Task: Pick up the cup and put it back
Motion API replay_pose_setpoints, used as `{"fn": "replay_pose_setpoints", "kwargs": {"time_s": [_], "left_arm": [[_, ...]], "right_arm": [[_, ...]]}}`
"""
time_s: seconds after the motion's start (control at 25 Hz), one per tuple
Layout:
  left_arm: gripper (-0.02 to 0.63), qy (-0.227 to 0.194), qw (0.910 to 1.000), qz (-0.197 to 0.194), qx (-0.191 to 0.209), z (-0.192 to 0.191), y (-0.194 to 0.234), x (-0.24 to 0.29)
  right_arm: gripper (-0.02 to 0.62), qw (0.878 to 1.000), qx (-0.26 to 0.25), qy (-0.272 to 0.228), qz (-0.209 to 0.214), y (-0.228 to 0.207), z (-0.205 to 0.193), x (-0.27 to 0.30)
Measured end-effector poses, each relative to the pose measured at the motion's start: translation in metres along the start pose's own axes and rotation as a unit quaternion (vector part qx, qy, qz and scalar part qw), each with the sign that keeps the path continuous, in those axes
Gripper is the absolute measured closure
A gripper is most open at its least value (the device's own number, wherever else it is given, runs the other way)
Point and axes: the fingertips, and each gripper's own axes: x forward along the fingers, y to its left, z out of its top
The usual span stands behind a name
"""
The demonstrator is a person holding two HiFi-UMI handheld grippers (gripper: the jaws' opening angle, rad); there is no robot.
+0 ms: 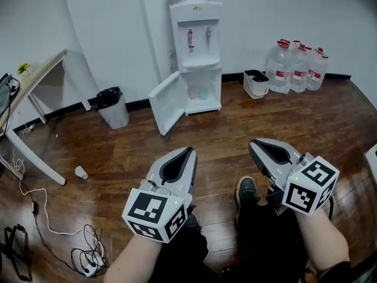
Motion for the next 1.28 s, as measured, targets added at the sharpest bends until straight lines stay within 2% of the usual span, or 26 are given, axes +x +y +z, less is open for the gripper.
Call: {"fn": "replay_pose_setpoints", "kwargs": {"time_s": [0.12, 0.28, 0.4, 0.68, 0.8, 0.88, 1.0, 1.16, 1.28], "left_arm": [[0.578, 0.014, 0.9999, -0.008, -0.002, -0.011, 0.002, 0.014], [0.578, 0.007, 0.9999, 0.009, -0.003, -0.015, 0.026, 0.045], [0.578, 0.002, 0.9999, 0.009, -0.005, -0.022, 0.041, 0.071], [0.572, 0.026, 0.9977, -0.030, 0.055, -0.044, 0.053, 0.128], [0.569, 0.038, 0.9979, -0.046, 0.023, -0.029, 0.064, 0.127], [0.569, 0.025, 0.9979, -0.060, 0.011, -0.011, 0.063, 0.121], [0.569, 0.014, 0.9985, -0.048, 0.022, -0.002, 0.071, 0.122], [0.569, 0.032, 0.9992, -0.023, 0.003, -0.022, 0.095, 0.134], [0.569, 0.039, 0.9991, -0.004, 0.015, -0.028, 0.110, 0.149]], "right_arm": [[0.594, 1.000, -0.004, -0.001, -0.008, -0.010, -0.001, 0.014], [0.594, 0.999, 0.015, -0.021, -0.027, -0.032, -0.003, 0.034], [0.594, 0.999, 0.001, -0.003, -0.053, -0.055, -0.019, 0.046], [0.594, 0.995, -0.038, 0.021, -0.086, -0.101, -0.037, 0.047], [0.594, 0.994, -0.041, 0.026, -0.094, -0.111, -0.034, 0.051], [0.594, 0.996, -0.030, 0.017, -0.079, -0.109, -0.028, 0.055], [0.594, 0.997, -0.044, -0.002, -0.060, -0.105, -0.018, 0.076], [0.594, 0.996, -0.061, 0.012, -0.059, -0.118, -0.020, 0.114], [0.594, 0.994, -0.072, 0.021, -0.074, -0.142, -0.025, 0.138]]}}
